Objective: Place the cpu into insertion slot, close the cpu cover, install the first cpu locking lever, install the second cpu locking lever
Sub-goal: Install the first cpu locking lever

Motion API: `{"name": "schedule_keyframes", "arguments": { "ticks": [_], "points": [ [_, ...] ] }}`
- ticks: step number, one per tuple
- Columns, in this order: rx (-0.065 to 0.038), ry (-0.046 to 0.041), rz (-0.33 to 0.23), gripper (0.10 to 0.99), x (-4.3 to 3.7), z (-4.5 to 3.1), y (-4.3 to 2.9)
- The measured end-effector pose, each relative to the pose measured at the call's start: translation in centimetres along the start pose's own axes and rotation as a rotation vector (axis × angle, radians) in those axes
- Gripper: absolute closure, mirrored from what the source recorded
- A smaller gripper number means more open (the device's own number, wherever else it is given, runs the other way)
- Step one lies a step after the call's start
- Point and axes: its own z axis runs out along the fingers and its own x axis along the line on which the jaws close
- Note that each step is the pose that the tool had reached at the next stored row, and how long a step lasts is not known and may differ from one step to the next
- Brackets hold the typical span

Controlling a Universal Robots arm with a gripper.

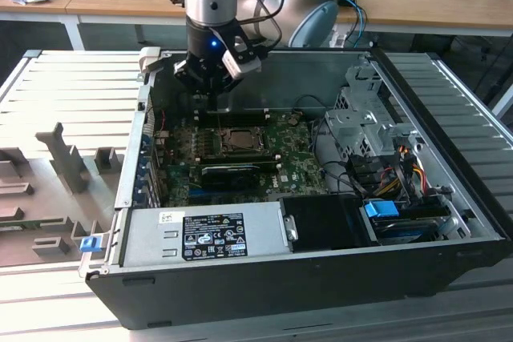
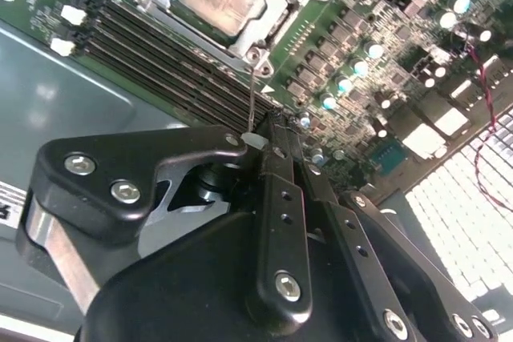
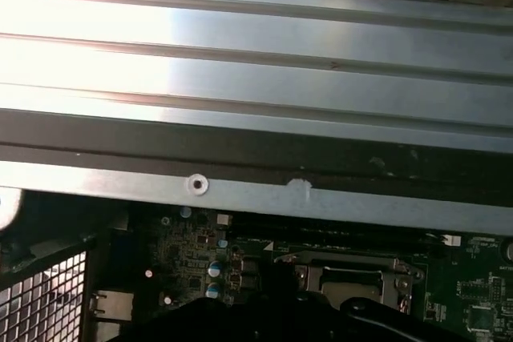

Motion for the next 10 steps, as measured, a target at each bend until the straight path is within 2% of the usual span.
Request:
{"name": "schedule_keyframes", "arguments": {
  "ticks": [2, 6, 8, 9, 10],
  "points": [
    [0.0, 0.0002, 0.0, 0.98, -0.98, 0.04, -0.09],
    [0.0, 0.0001, 0.0, 0.98, -1.74, 0.11, -0.16],
    [0.0, 0.0003, 0.0, 0.98, -2.45, 0.14, -0.22],
    [-0.016, -0.0011, 0.0, 0.98, -2.6, 0.15, -0.26],
    [-0.053, -0.0045, -0.001, 0.98, -2.63, 0.15, -0.33]
  ]
}}
